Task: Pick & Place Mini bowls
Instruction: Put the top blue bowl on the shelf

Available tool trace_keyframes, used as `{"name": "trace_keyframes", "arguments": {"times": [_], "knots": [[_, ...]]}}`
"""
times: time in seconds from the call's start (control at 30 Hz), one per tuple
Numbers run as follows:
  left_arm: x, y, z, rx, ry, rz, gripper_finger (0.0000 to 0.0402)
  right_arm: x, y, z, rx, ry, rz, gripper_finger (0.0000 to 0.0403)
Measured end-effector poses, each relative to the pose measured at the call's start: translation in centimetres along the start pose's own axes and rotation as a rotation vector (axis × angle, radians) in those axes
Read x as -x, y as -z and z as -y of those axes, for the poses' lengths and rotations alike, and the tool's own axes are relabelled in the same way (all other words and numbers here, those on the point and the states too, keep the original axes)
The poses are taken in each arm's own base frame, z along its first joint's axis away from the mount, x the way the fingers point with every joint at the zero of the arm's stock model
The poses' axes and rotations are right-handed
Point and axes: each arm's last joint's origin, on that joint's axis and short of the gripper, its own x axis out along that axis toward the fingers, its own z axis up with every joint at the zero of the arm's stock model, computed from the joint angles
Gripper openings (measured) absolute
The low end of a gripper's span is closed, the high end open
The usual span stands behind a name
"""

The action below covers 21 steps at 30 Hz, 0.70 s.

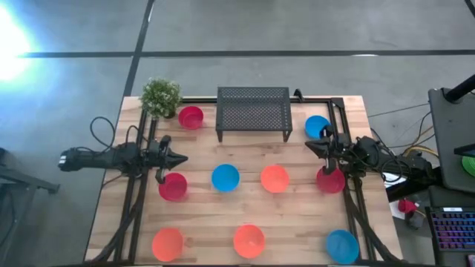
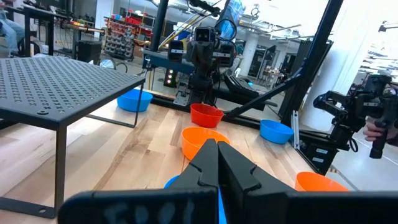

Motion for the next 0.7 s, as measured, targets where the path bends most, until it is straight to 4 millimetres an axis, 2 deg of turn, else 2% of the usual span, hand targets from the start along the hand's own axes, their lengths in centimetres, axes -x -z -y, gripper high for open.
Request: {"name": "trace_keyframes", "arguments": {"times": [0.27, 0.57, 0.7], "knots": [[0.0, 0.0, 0.0, 0.0, -0.001, 0.0, 0.0, 0.1, -1.4, -0.1, 0.145, 0.047, 0.153, 0.0008], [0.0, -0.2, 0.0, -0.011, 0.001, 0.02, 0.0, 0.3, -2.2, 0.2, 0.148, 0.184, 0.239, 0.0008], [0.0, -0.7, 0.1, -0.057, -0.006, 0.078, 0.0, 0.4, -3.3, 0.0, 0.14, 0.213, 0.27, 0.0008]]}}
